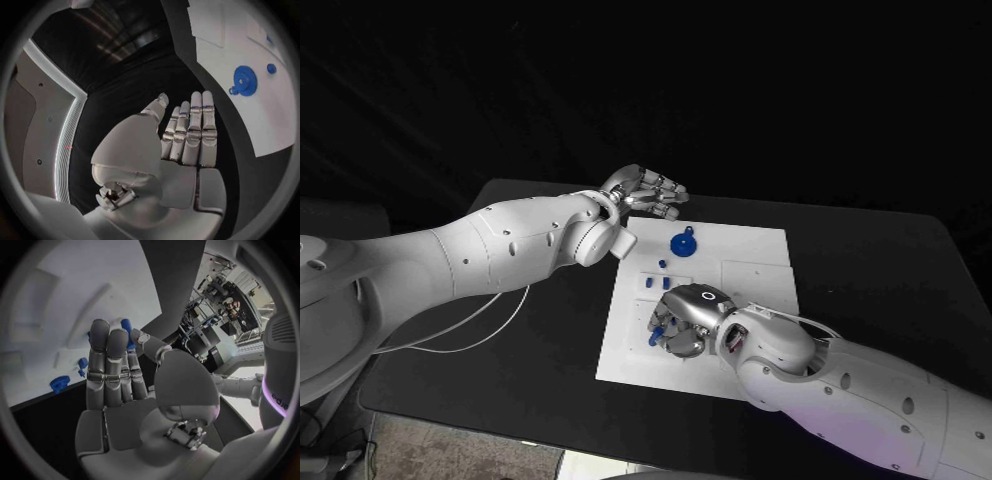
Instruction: Assemble the parts on the task board
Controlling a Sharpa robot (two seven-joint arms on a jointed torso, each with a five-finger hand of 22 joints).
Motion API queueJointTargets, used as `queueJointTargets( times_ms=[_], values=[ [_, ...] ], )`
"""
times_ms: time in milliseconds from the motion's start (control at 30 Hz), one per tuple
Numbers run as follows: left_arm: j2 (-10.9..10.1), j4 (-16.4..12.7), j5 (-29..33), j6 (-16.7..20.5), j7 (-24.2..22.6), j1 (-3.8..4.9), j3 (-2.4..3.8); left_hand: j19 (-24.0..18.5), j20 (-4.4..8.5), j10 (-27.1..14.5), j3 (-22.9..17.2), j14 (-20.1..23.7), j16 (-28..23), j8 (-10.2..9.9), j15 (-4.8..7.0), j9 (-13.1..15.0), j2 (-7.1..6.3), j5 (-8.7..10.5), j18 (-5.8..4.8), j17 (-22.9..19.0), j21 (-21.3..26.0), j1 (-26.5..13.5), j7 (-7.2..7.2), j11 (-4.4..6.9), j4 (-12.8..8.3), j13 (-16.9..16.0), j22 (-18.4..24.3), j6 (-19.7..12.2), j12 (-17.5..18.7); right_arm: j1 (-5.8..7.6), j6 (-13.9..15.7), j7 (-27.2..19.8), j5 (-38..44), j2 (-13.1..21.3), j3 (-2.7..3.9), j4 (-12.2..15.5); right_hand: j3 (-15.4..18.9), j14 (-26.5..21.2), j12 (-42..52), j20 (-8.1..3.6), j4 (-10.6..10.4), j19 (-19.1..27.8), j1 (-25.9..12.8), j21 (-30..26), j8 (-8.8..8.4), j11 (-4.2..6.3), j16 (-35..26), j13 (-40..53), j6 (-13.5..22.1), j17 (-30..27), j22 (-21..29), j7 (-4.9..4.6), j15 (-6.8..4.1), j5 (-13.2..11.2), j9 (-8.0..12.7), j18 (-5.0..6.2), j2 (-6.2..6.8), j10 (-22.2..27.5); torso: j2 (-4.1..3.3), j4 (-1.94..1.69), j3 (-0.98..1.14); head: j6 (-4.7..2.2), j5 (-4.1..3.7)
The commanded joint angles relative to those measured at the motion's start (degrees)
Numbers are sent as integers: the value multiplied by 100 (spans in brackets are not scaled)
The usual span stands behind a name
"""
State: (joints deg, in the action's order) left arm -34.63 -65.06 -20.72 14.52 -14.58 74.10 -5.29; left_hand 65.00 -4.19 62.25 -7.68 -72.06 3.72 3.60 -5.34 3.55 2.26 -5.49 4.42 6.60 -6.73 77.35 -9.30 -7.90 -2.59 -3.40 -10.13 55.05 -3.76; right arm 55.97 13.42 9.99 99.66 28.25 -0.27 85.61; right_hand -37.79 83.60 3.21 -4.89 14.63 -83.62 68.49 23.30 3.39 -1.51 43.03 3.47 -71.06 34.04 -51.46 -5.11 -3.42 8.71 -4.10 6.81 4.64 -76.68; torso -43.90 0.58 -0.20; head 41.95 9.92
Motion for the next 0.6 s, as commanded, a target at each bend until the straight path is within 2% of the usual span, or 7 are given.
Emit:
queueJointTargets(
  times_ms=[33,600],
  values=[
    [7,-11,29,-78,-30,3,5,-45,0,-38,20,18,21,25,16,8,53,37,1,0,-38,-3,0,13,10,2,9,-33,21,-8,28,176,247,-25,-9,-34,-25,-3,27,-16,40,-5,2,-25,28,3,16,8,-120,10,-15,59,-42,-2,-10,39,-70,-53,-1,-4,-4,13,-1],
    [-16,-7,23,-92,-16,2,5,-45,-1,-41,33,16,22,25,16,8,61,40,1,3,-40,-3,0,12,15,2,19,-35,21,-11,-11,308,368,-24,-19,-80,-51,-3,29,-19,46,-9,-2,-40,29,6,23,9,-122,9,-42,60,-43,-58,-9,31,-67,-58,4,4,-5,36,-3]
  ],
)
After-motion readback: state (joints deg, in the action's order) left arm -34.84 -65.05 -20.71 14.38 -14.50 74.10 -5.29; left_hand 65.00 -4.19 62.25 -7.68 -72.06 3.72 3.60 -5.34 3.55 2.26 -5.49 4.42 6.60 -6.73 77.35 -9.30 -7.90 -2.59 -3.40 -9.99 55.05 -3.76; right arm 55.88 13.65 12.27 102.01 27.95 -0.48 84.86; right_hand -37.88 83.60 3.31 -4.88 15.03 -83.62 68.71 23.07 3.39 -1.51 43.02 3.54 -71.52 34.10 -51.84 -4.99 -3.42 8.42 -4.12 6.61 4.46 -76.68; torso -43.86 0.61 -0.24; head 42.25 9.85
